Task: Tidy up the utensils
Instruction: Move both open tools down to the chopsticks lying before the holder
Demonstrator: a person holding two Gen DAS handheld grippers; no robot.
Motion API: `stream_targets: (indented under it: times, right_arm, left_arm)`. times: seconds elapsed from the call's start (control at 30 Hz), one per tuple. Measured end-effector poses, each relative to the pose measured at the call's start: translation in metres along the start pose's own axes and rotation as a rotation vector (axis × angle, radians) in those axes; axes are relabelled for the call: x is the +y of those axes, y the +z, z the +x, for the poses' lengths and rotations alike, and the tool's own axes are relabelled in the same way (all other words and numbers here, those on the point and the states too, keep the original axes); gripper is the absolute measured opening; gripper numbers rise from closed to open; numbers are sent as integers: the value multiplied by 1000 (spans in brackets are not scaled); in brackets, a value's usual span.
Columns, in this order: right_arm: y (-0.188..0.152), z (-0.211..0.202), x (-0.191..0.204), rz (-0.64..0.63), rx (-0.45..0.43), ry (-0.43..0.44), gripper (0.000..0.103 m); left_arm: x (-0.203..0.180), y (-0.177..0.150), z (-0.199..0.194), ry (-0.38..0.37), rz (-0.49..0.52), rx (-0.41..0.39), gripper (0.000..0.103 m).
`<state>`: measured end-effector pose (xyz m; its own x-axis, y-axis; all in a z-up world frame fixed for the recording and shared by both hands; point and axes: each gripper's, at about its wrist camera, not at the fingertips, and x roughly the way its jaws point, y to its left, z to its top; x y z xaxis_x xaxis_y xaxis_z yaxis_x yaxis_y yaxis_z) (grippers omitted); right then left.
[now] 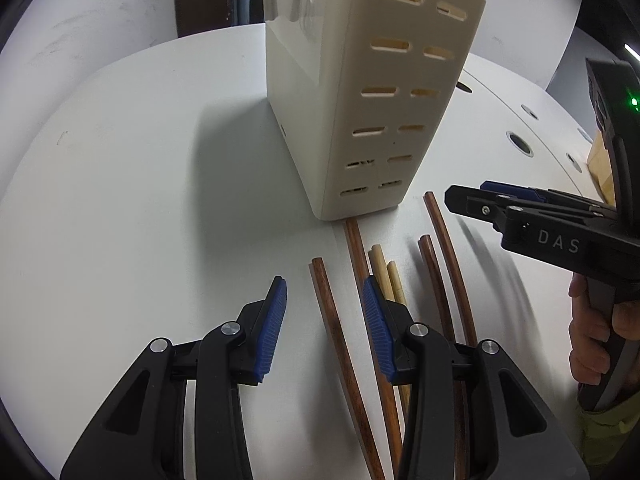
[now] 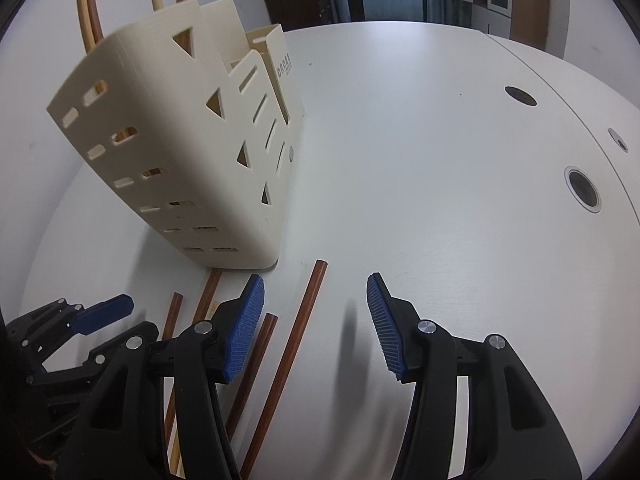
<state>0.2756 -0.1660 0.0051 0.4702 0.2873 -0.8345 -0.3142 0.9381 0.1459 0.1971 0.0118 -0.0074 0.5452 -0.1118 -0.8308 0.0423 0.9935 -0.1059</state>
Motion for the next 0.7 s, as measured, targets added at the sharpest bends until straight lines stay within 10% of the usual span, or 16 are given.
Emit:
stream_targets:
  times: [0.7]
  right_arm:
    - [-2, 24, 10, -26, 52, -35, 44]
  left_arm:
    - [-1, -3, 22, 21, 35, 55, 26]
